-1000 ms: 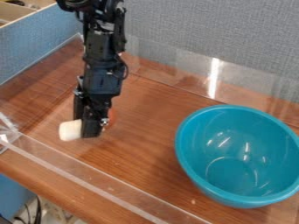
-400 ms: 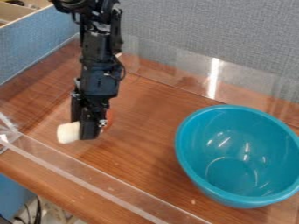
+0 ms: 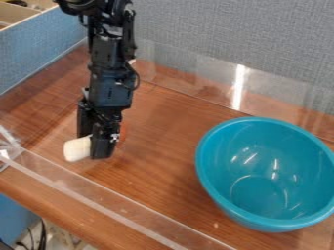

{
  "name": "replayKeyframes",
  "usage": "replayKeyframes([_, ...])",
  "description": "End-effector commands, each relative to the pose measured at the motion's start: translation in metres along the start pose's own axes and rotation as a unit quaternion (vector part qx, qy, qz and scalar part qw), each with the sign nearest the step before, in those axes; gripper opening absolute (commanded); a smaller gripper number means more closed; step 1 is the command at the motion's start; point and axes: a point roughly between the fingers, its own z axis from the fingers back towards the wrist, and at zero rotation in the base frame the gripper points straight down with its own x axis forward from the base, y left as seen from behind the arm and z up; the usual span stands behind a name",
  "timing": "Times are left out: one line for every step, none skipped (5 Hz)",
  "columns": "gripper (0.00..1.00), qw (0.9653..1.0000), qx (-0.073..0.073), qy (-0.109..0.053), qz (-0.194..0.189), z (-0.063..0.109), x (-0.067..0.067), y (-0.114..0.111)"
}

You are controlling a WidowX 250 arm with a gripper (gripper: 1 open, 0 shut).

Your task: Remove the mushroom from inside the blue bowl and put it on the table

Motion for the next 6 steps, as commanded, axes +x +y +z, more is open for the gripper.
replayKeyframes([1.0, 0.9992, 0.023, -0.028, 0.013, 0.022, -0.006, 0.002])
replayKeyframes([1.0, 0.9993, 0.024, -0.027, 0.008, 0.017, -0.003, 0.001])
replayKeyframes([1.0, 0.9994, 0.024, -0.025, 0.004, 0.011, 0.0, 0.001])
replayKeyframes([1.0, 0.9994, 0.024, -0.023, 0.0, 0.006, 0.002, 0.0])
replayKeyframes([1.0, 0.9995, 0.024, -0.022, -0.003, 0.002, 0.004, 0.0])
replayKeyframes([1.0, 0.9995, 0.023, -0.021, -0.005, -0.002, 0.005, -0.001])
